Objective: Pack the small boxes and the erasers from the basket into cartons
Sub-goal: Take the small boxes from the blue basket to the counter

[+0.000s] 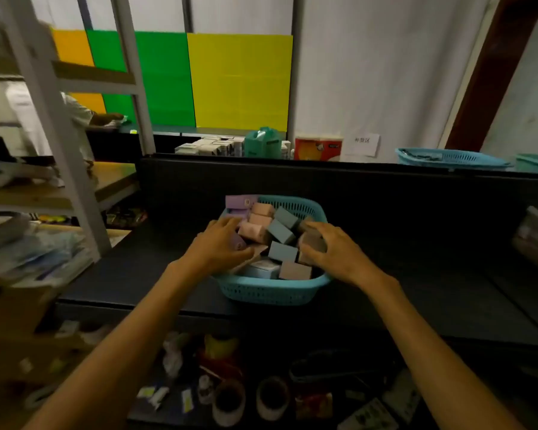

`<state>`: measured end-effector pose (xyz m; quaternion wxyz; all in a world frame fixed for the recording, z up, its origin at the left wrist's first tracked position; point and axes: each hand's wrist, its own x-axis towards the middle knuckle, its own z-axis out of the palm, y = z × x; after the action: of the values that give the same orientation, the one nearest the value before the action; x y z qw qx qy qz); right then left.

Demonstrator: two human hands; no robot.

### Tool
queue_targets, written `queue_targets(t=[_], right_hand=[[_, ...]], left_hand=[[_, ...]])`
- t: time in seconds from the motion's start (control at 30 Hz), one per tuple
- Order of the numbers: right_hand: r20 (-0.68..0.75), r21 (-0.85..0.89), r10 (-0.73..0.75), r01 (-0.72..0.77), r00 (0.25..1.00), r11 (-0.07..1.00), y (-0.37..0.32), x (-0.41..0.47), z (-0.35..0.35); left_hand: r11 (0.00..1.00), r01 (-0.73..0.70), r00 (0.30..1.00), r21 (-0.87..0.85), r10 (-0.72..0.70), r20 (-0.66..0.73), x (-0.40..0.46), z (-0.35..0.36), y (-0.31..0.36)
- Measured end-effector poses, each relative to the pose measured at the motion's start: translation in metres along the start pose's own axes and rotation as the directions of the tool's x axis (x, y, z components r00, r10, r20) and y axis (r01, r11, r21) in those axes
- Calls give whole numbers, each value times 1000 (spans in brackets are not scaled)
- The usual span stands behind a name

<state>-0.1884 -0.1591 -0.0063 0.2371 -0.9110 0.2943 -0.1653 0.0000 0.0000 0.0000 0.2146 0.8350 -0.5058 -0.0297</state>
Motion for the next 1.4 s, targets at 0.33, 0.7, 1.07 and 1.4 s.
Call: queue_targets(t=[0.33, 0.7, 1.07, 1.4], right_hand=[[215, -7, 54, -54, 975, 999, 11, 17, -10], [110, -51, 91, -86, 990, 995, 15, 26, 4], [-61, -318, 4, -24, 998, 948, 2, 31, 13], [-150, -280, -73, 28, 986, 959, 6, 21, 11]], left_hand=[[987, -157, 976, 40, 148, 162, 47, 11, -32], [897, -420, 904, 136, 401, 150, 76, 7, -49], [852, -475, 879, 221, 473, 65, 86, 9, -48], [886, -449, 893, 115, 448, 36, 81, 7, -48]])
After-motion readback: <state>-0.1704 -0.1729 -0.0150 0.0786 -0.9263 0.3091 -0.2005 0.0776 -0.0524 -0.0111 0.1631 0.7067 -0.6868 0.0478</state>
